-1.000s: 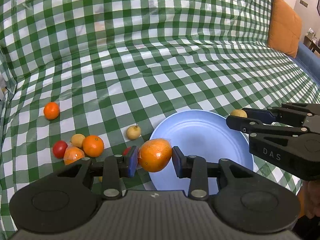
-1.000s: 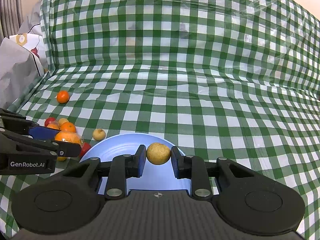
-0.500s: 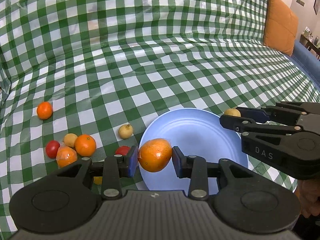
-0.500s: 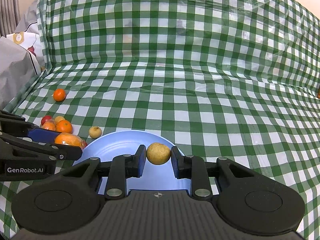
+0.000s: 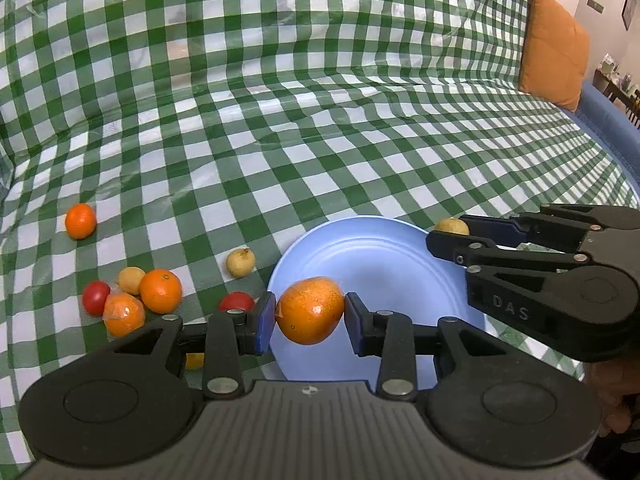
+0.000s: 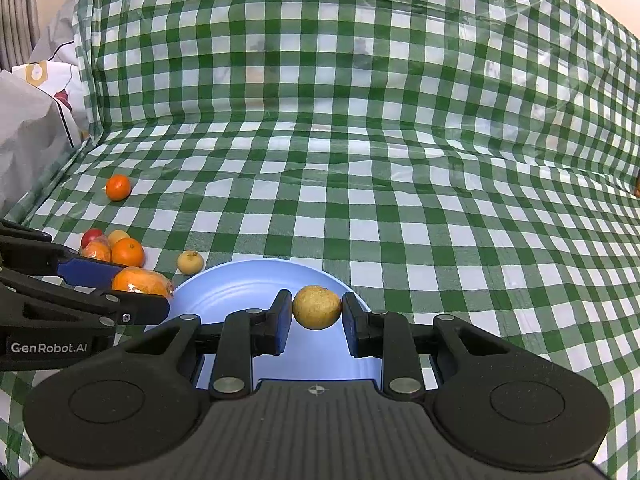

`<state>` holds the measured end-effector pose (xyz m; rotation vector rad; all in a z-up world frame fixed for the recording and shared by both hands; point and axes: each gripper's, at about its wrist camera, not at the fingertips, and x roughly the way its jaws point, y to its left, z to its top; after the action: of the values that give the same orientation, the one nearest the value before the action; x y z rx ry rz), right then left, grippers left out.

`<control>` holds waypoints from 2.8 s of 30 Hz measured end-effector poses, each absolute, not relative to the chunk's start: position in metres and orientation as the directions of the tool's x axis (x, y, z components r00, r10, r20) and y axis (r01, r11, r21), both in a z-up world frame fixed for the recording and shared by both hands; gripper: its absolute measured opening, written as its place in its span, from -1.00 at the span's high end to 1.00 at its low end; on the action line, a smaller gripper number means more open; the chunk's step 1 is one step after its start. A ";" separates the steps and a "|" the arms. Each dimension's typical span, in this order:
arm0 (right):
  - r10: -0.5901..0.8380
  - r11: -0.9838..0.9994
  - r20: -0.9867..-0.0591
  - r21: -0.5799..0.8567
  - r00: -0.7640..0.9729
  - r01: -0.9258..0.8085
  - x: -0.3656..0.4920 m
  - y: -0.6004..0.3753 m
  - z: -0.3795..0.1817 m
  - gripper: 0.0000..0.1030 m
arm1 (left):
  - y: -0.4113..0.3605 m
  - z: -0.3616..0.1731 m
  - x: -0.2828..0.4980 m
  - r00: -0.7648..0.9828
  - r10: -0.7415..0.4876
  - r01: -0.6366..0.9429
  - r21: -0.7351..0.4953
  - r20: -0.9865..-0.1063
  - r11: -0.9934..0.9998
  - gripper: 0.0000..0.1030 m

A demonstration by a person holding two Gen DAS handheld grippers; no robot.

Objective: Organize fruits
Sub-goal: 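Carry the orange with the left tool while the right tool carries the yellow fruit over the plate, then open the left tool to drop the orange while the right tool drops the yellow fruit onto the plate, then grasp another bagged orange with the left tool while the right tool grasps a red tomato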

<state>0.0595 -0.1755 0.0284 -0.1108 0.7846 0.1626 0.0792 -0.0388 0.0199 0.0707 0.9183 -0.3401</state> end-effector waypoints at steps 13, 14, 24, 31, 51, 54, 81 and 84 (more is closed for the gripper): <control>0.091 0.984 -0.712 -0.044 0.696 -0.173 0.061 -0.176 0.027 -0.13 | -0.041 0.020 0.078 0.556 -0.269 0.326 -0.091 -0.787 0.941 0.19; 0.091 0.984 -0.713 -0.044 0.695 -0.174 0.061 -0.176 0.027 -0.13 | -0.041 0.020 0.078 0.555 -0.268 0.327 -0.090 -0.787 0.941 0.19; 0.079 0.984 -0.716 -0.054 0.693 -0.168 0.063 -0.174 0.027 -0.16 | -0.038 0.019 0.078 0.552 -0.259 0.321 -0.084 -0.792 0.943 0.19; 0.067 0.983 -0.705 -0.075 0.706 -0.168 0.064 -0.173 0.027 -0.16 | -0.035 0.020 0.078 0.554 -0.251 0.315 -0.080 -0.794 0.946 0.19; 0.068 0.997 -0.644 0.010 0.762 -0.081 0.068 -0.181 0.032 -0.19 | -0.019 0.021 0.079 0.559 -0.222 0.288 -0.064 -0.799 0.956 0.19; 0.072 0.996 -0.646 0.011 0.760 -0.085 0.070 -0.175 0.032 -0.23 | -0.015 0.022 0.079 0.561 -0.219 0.283 -0.064 -0.799 0.957 0.19; 0.205 0.976 -0.629 0.073 0.750 -0.206 0.080 -0.127 0.034 0.57 | 0.133 0.006 0.100 0.586 -0.085 -0.173 -0.227 -0.806 0.959 0.37; 0.239 0.965 -0.658 0.077 0.714 -0.252 0.085 -0.113 0.026 0.57 | 0.142 0.002 0.101 0.578 -0.092 -0.201 -0.251 -0.811 0.947 0.37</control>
<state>0.0846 -0.1132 0.0259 -0.0189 0.7264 0.2719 0.1006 0.1417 0.0017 -0.3339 0.9570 0.0656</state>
